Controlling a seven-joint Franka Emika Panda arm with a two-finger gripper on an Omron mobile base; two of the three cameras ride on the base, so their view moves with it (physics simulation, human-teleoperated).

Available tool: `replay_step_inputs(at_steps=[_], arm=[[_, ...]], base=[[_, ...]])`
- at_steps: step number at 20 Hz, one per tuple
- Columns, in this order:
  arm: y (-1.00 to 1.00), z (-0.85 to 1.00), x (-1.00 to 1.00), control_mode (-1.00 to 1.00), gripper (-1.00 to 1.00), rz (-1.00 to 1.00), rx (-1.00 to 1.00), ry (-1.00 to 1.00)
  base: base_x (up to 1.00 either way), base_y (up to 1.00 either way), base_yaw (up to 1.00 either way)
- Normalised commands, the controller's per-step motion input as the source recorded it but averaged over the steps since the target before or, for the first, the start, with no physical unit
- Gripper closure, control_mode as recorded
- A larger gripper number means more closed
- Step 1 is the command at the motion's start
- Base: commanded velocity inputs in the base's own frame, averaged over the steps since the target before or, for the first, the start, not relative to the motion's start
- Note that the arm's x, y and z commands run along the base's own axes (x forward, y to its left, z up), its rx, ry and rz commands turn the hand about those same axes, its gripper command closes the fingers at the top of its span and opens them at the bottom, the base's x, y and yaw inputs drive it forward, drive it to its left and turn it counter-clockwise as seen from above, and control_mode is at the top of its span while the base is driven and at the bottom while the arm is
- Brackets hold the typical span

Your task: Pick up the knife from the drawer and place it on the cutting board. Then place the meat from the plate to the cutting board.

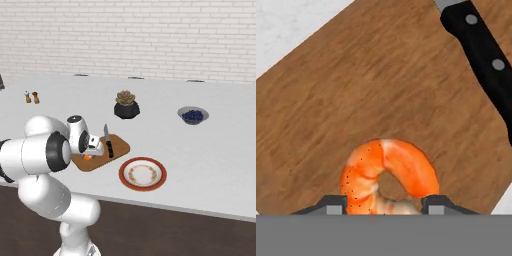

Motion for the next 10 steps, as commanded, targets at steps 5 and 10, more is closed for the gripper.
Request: replay_step_inputs(at_steps=[5,10], arm=[[0.0,-0.01,0.28,-1.0,-1.0,0.0,0.0,-0.01],[0.0,0.0,0.13,-1.0,-1.0,0.0,0.0,0.0]], base=[[0.0,0.0,0.0],[0.0,0.0,0.0]])
